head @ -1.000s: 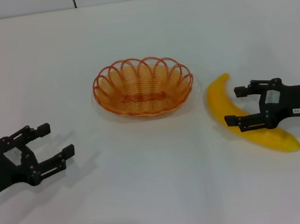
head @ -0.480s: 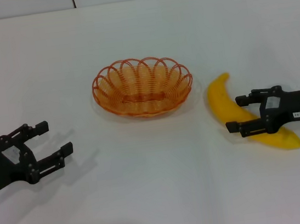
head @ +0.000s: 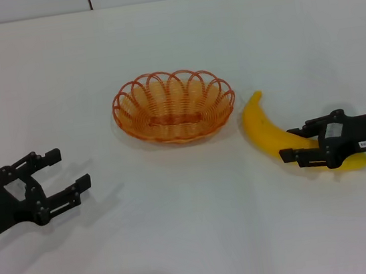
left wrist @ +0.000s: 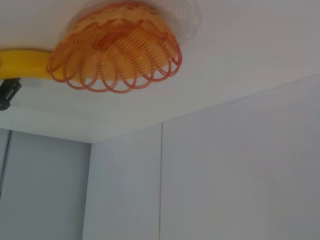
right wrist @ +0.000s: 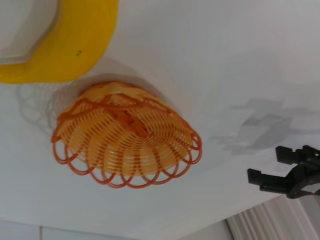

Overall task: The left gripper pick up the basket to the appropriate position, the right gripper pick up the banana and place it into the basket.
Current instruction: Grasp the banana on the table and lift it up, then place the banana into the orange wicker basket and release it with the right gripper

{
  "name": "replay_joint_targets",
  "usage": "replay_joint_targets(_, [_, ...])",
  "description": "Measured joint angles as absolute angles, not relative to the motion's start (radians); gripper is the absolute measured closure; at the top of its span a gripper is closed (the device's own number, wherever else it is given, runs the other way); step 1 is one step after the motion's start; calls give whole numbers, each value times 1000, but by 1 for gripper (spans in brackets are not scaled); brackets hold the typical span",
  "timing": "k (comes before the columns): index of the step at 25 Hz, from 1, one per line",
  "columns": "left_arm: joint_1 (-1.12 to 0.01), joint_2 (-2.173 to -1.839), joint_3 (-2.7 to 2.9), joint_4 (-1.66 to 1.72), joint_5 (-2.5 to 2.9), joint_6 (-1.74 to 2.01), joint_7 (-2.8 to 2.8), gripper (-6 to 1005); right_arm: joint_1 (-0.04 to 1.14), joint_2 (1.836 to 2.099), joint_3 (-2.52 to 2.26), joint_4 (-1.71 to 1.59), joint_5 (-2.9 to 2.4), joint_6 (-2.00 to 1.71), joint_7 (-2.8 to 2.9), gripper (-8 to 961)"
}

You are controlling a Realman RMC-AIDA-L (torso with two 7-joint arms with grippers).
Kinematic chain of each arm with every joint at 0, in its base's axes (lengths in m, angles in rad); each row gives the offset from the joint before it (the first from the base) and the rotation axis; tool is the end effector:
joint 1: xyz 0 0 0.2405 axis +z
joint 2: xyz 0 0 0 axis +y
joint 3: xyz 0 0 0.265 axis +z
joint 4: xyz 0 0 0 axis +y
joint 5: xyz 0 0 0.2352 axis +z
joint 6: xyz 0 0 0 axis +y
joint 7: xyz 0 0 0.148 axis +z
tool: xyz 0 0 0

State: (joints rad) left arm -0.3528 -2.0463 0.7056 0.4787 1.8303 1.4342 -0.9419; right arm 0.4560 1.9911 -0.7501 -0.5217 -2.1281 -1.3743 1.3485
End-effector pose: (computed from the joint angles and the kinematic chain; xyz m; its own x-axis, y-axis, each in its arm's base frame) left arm -0.3566 0.3044 -0.0172 0.8364 0.2044 0.5085 0.4323 -0.8164 -0.3829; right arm 0.3637 0.3282 -0.0099 0.8174 -0.4973 -0.2906 -0.5646 -0.7917 -0.2332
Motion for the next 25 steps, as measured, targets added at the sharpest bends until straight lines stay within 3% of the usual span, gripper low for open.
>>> replay_joint_targets(8, [-352,-2045,705,478,1820,1432,-942,197,451,1994,-752,-561,-2094,-1390,1366,465])
replay_joint_targets(15, [-353,-2045,707,478,1819,1432,-942,197,431,1998,-753,-644,-1891,-1393,1337,466])
replay_joint_targets(18, [-357,-2045,708,478,1819,1431,-942,197,449,2015,-780,-644,-1780,-1398,1253,465])
replay_joint_targets(20, [-365,-2045,710,478,1819,1431,-942,197,477,2035,-838,-631,-1716,-1403,1186,461])
replay_joint_targets(25, [-397,-2046,714,450,1819,1431,-939,197,584,2042,-1102,-526,-1543,-1340,1040,439])
